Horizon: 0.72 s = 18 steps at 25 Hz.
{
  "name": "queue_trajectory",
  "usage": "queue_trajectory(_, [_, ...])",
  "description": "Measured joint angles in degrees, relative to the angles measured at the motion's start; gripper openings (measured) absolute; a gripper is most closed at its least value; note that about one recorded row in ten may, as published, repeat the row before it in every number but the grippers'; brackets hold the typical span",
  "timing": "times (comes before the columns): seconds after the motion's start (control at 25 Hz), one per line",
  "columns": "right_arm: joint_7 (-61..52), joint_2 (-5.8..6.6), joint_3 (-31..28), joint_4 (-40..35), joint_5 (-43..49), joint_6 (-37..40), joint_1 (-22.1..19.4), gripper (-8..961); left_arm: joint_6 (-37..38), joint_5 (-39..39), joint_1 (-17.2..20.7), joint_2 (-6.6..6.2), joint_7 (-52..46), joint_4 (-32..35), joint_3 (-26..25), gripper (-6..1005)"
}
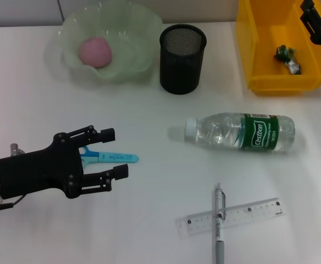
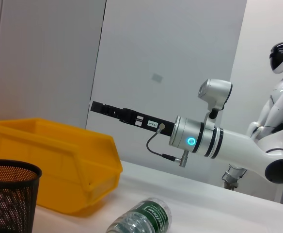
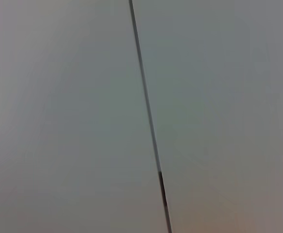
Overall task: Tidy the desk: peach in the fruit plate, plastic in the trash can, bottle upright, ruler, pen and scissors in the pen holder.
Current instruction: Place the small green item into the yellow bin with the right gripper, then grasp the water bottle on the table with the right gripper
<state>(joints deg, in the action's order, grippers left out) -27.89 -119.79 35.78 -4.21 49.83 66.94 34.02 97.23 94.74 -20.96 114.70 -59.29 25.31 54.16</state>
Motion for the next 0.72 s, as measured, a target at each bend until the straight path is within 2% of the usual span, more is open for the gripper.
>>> queue_trajectory(0.08, [0.02,0.00,0.01,0.00,0.01,0.01,-0.01,607,0.12,0.00,0.10,0.00,0.00,0.00,-0.11,825])
queue_trajectory(0.28, [0.03,0.00,-0.02,0.05,0.01,0.03,-0.10,770,0.22,0.00,0.21,0.00,0.04,0.00,-0.19,825])
queue_trajectory(0.72, [0.04,0.00,0.00,0.09,0.01,-0.40,-0.09,788,0.96,0.00,0.50,0.00,0.20,0.00,-0.29,825])
